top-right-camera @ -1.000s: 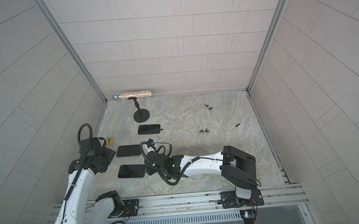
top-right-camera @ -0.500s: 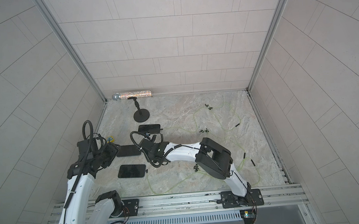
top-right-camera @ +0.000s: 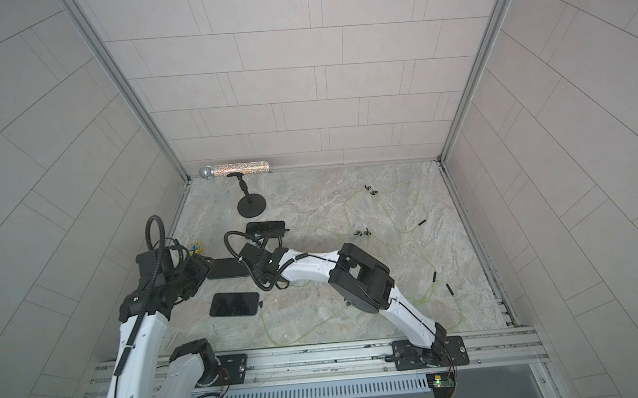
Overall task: Plug wired earphones into phones
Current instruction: Pick up the wired earphone from the center of the board.
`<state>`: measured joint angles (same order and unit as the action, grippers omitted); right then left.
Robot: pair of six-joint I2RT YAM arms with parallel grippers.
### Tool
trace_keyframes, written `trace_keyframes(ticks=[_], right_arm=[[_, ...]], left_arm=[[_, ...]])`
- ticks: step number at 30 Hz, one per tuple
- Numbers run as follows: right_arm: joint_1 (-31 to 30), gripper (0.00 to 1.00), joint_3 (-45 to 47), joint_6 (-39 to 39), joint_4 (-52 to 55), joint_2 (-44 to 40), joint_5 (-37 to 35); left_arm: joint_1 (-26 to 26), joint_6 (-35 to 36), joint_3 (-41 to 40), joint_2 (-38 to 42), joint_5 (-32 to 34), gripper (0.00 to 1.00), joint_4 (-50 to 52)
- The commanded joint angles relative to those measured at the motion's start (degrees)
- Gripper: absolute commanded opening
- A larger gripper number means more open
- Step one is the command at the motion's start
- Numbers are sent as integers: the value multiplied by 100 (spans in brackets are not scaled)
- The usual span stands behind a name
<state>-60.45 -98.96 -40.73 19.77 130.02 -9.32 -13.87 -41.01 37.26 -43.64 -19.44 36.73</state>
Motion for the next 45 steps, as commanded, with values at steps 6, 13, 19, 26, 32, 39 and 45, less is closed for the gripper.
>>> trace_keyframes(ticks=[6,13,19,26,32,39,45], right_arm=[[6,25,-146,-330,107,359,156],[-3,25,-145,-487,45,433,299],[-2,26,-109,-604,-19,406,398],[53,26,305,-822,-490,76,532],[50,26,214,-790,-353,128,406],[8,26,-229,-779,170,494,335],[-94,24,-671,-709,645,695,51]], left_arm=[[-20,95,-67,67,61,63,-35],[-21,86,-67,78,47,63,-35],[-20,76,-83,83,72,63,-39],[-19,58,-93,92,111,63,-48],[-19,55,-80,83,162,63,-38],[-22,50,-74,77,222,63,-11],[-19,50,-30,69,392,63,86]])
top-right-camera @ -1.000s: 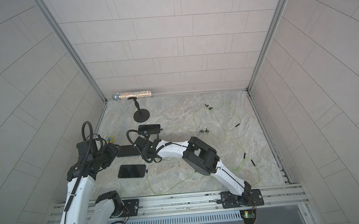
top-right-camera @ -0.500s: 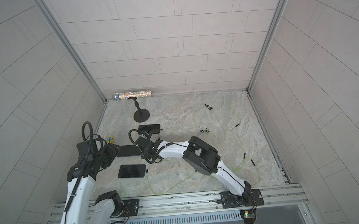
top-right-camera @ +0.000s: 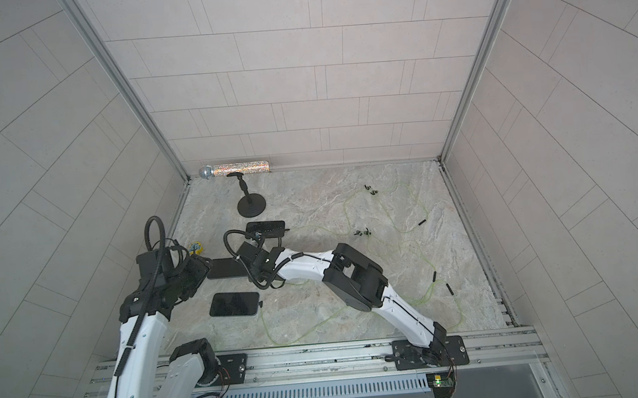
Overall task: Plug wired earphones into phones
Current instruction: Pick up the wired earphone from the center of the board.
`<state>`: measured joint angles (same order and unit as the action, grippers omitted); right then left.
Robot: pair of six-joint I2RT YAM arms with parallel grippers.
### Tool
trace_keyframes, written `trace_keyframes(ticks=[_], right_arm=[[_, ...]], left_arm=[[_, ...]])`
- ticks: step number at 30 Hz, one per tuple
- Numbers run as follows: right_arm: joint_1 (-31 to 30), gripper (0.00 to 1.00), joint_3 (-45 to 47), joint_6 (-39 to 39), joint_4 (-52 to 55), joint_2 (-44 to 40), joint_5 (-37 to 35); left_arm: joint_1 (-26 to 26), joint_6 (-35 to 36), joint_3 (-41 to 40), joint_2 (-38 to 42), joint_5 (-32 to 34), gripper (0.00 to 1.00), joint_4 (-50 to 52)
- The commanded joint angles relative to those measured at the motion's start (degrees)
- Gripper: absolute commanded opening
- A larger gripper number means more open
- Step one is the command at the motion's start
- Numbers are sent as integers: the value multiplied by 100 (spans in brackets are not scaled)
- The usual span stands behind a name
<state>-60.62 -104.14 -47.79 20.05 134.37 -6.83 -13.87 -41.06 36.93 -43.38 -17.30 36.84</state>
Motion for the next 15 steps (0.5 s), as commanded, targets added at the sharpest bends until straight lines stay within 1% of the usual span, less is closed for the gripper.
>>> trace_keyframes(ticks=[1,7,13,15], right_arm=[[-90,23,-241,2,707,303,-250],[-136,18,-557,1,1083,498,-466],[-134,1,-697,11,1229,554,-412],[-126,0,-687,5,1217,445,-289]], left_arm=[[-19,54,12,48,212,63,92],[-21,41,29,79,350,63,165],[-20,28,39,145,408,63,206],[-20,44,53,171,327,63,214]])
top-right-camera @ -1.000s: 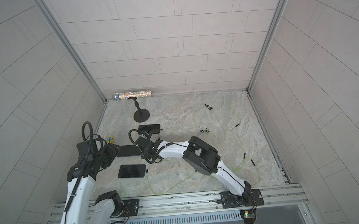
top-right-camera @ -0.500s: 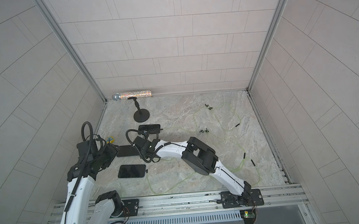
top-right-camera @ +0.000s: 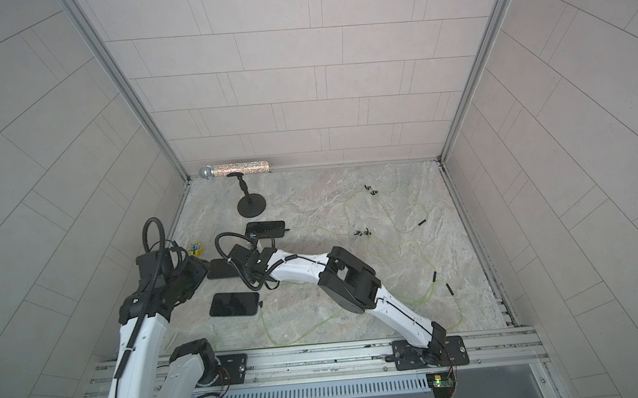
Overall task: Plug wired earphones into phones
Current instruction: Pick up the wired earphone from the center of the board.
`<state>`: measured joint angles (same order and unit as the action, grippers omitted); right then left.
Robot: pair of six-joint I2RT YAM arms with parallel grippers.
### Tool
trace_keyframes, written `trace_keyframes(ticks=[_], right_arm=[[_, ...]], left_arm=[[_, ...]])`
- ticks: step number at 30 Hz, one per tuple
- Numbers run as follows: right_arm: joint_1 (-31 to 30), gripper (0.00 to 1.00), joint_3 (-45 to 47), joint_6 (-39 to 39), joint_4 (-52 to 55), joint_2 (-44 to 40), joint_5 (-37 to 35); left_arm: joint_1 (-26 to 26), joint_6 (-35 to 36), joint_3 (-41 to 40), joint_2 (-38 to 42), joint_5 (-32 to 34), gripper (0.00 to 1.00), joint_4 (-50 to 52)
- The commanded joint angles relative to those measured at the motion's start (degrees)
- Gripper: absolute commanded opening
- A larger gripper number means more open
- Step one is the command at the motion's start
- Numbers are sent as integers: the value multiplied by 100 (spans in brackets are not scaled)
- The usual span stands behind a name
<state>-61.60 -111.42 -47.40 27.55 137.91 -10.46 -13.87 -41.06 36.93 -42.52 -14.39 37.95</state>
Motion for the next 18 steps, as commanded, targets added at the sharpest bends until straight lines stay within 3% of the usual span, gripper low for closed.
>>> trace_keyframes(ticks=[1,5,12,18], right_arm=[[-27,0,99,-33,430,-21,106],[-27,0,749,9,27,-794,-28],[112,0,2963,151,-1495,-2776,306],[254,0,4634,-92,-2594,-4216,1006]], left_arm=[[-19,52,62,94,-37,63,98],[-24,116,11,155,-494,63,-73],[38,105,-209,335,-1758,65,-744],[565,-1100,-993,451,-2653,65,-2838]])
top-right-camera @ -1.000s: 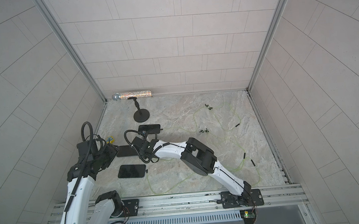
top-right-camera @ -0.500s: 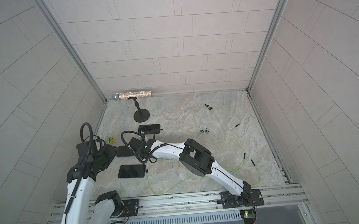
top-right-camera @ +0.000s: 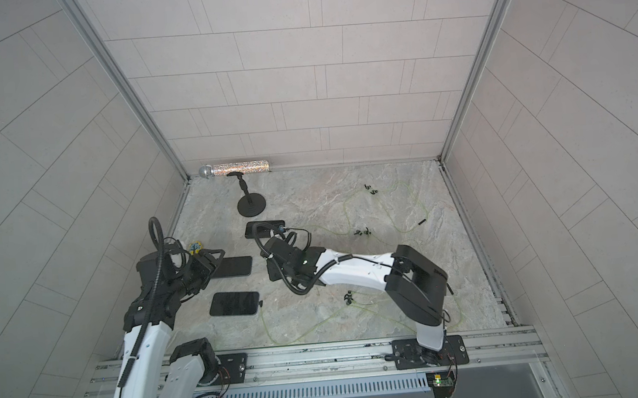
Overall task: Plug wired earphones into phones
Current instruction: Pick up the wired earphone from the center of the board.
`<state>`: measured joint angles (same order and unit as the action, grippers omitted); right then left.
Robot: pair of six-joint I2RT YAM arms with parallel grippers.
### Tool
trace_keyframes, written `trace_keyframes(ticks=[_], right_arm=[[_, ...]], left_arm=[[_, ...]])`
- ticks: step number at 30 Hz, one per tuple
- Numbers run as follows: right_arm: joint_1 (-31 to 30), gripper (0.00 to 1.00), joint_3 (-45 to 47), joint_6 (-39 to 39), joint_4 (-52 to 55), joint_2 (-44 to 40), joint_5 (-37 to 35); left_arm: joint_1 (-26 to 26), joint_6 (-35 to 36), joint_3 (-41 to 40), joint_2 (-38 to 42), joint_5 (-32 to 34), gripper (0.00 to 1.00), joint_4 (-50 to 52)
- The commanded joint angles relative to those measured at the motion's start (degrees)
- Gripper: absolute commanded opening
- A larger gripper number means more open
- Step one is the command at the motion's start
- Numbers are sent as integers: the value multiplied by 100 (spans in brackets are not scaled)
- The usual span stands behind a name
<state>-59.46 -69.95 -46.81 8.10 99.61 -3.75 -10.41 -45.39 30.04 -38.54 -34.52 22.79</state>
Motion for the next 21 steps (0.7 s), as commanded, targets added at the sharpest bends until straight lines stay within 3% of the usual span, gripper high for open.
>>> trace_keyframes(ticks=[1,5,9,13,18,21], right_arm=[[40,0,722,-177,-816,-621,390],[49,0,1568,-388,-1602,-1449,666],[49,0,2166,-757,-2383,-1967,810],[2,0,2416,-829,-2804,-2327,889],[-13,0,2487,-831,-3159,-2606,1012],[-31,0,2502,-855,-3196,-2701,1026]], left_arm=[[405,-875,-446,75,-674,65,-1811],[1113,-1662,-864,270,-380,62,-3458],[1452,-2411,-1216,400,-247,56,-4921],[1662,-2805,-1299,307,-207,52,-5539],[2481,-2761,-1299,45,134,51,-5954],[2591,-2825,-1449,-23,265,49,-6286]])
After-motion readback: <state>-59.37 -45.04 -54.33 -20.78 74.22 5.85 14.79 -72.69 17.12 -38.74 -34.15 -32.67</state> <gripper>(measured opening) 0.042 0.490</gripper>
